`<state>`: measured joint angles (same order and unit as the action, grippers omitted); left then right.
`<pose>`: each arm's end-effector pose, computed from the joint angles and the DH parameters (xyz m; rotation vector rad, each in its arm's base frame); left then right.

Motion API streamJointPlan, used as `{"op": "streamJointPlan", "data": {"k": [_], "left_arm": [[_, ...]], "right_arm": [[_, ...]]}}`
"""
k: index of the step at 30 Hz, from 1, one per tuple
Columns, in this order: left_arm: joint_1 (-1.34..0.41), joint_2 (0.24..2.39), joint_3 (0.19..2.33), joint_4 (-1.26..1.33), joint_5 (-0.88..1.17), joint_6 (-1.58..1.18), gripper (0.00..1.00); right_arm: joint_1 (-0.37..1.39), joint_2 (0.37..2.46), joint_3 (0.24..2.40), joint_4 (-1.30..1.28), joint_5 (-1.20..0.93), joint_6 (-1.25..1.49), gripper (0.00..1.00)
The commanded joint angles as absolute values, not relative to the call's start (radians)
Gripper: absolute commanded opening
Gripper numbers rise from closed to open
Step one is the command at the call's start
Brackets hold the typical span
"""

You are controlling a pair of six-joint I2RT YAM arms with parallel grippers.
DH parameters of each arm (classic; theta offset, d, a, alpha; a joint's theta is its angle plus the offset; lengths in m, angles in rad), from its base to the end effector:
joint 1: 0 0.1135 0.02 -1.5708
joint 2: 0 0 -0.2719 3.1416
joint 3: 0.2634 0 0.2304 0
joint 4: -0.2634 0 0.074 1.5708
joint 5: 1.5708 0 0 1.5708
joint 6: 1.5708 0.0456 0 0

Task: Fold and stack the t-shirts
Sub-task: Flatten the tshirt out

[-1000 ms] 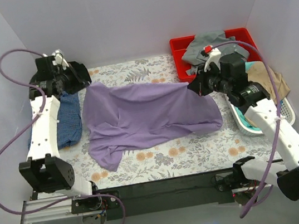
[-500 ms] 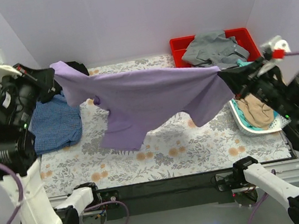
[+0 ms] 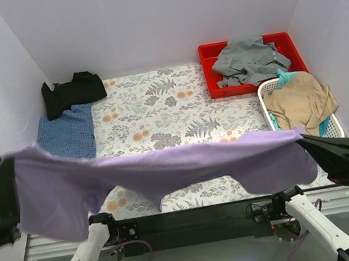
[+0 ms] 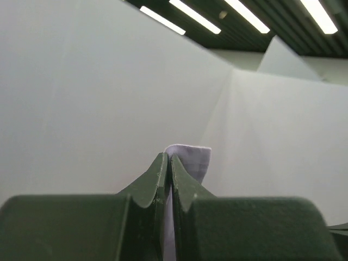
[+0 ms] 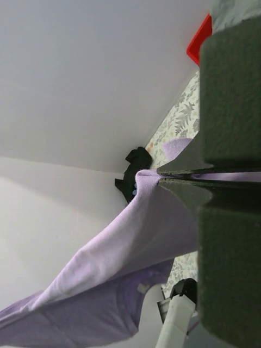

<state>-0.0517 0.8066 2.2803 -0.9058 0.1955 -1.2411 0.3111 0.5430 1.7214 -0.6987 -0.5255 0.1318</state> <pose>-0.1065 -0.0034 0.6009 -0.4446 1.0018 -1.2699 -0.0856 -0.0035 0.5348 -0.5757 1.0371 0.6770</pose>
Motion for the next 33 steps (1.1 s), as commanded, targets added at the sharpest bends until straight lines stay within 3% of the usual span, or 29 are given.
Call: {"op": "streamJointPlan", "data": {"k": [1, 7, 13, 18, 22, 28, 33], "left_arm": [[-0.109, 0.799, 2.324, -0.9, 0.172, -1.304, 0.0], [-0.204, 0.793, 2.085, -0.953, 0.078, -1.321, 0.0], [-0.207, 0.816, 1.637, -0.847, -0.02, -1.29, 0.0], [-0.207, 0.992, 1.399, -0.704, -0.098, -1.275, 0.0], [-0.193, 1.147, 1.212, -0.528, -0.126, -1.27, 0.0], [-0.103, 1.487, 1.233, -0.286, -0.019, -1.212, 0.0], [-0.069, 1.77, 1.499, -0.218, 0.101, -1.155, 0.0]], "right_arm": [[0.293, 0.52, 1.73, -0.687, -0.6, 0.169, 0.01], [0.288, 0.499, 1.51, -0.683, -0.549, 0.163, 0.01], [0.287, 0.495, 1.068, -0.575, -0.483, 0.199, 0.01], [0.288, 0.587, 0.755, -0.414, -0.364, 0.233, 0.01], [0.29, 0.73, 0.643, -0.267, -0.31, 0.23, 0.01], [0.291, 0.988, 0.672, -0.074, -0.206, 0.203, 0.01], [0.293, 1.19, 0.801, -0.025, -0.132, 0.155, 0.01]]}}
